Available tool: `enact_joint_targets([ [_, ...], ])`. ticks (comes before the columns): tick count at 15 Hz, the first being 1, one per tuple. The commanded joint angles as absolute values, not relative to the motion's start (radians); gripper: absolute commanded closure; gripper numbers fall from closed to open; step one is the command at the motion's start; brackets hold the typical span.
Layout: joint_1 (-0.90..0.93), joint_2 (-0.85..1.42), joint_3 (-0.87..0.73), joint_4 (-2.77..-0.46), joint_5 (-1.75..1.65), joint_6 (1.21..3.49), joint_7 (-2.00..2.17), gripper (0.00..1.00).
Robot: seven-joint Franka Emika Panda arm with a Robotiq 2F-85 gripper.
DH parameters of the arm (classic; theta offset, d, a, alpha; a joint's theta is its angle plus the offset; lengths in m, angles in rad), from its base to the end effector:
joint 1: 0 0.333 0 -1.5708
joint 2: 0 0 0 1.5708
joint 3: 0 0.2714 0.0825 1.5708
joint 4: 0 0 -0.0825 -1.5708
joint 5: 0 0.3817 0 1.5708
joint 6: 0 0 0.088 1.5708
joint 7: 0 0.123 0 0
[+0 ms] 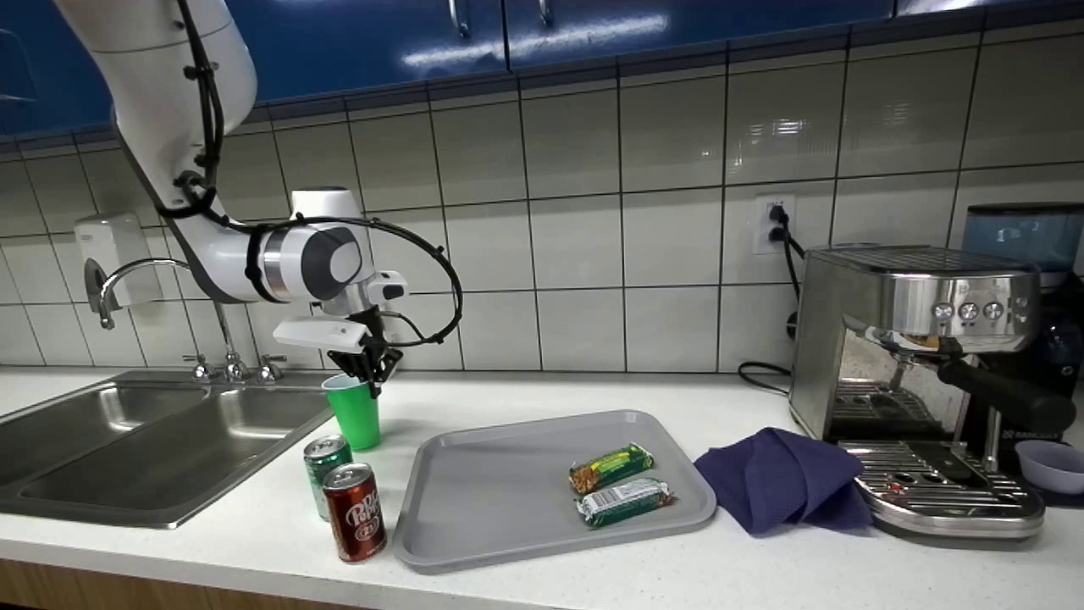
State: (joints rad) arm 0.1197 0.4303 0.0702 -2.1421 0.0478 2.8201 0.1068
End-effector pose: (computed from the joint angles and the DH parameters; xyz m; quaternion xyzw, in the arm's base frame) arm 0.5688 0.1082 0.1710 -0.9919 -0.0147 -0.1187 0.0424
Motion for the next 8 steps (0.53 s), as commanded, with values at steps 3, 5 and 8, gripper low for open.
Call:
enact_joint_targets([
  [3,0.078,0.335,0.103,-2.197,0.093,2.820,0.058,0.99],
  [5,0.074,0.312,0.096,-2.209,0.097,2.823,0.058,0.99],
  [8,0.062,0.279,0.082,-2.228,0.099,2.829,0.060,0.99],
])
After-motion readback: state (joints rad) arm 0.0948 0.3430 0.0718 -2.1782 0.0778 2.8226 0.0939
